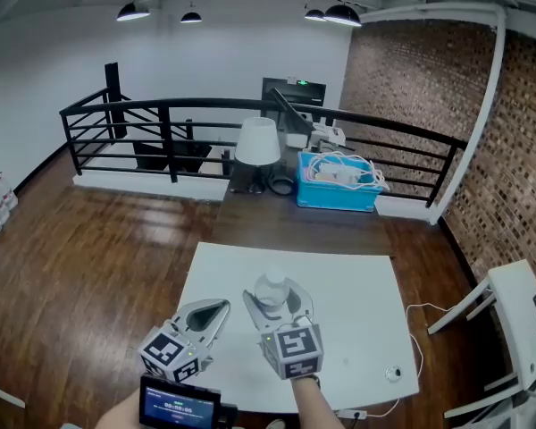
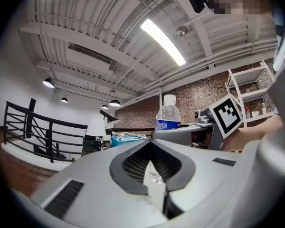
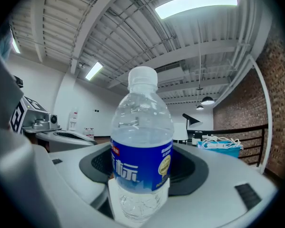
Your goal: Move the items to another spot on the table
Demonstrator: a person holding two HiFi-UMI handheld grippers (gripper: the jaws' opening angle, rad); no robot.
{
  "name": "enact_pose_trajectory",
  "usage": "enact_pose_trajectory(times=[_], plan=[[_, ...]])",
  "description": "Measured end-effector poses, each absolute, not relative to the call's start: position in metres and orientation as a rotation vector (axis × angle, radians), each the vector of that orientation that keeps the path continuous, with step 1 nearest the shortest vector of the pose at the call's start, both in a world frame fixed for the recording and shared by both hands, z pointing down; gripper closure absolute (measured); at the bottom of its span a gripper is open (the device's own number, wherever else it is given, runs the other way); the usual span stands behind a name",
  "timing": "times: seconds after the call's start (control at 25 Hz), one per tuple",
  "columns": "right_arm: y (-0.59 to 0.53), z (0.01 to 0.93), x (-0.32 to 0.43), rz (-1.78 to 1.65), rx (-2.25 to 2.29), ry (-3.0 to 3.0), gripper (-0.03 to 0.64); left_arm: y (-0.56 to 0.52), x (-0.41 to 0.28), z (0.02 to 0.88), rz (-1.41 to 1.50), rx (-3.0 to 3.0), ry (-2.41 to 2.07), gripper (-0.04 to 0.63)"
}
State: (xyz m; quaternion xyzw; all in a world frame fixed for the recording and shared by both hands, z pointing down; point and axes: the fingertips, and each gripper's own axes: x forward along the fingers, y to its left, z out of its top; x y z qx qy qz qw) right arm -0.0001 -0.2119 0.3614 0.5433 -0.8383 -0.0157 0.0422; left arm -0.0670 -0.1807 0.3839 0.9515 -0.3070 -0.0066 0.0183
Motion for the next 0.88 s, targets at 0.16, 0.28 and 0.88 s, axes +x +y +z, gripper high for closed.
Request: enact_pose_trajectory(times=[0.16, 0.28, 0.88], plan=[[-0.205, 0.364, 0.046, -0.077, 1.739, -2.551, 0.328, -0.173, -0.026, 0.386, 0.001, 2.976, -0.895, 0.589], [-0.197, 0.367, 0.086, -0.062, 1.788, -2.506, 0.328, -0.170, 0.005, 0.387, 0.014, 2.989, -0.858, 0.589], [-0.147, 0.406, 0.264, 0.004, 1.987, -2.288, 0.328, -0.159, 0.158, 0.416, 0.000, 3.022, -0.680, 0.589]])
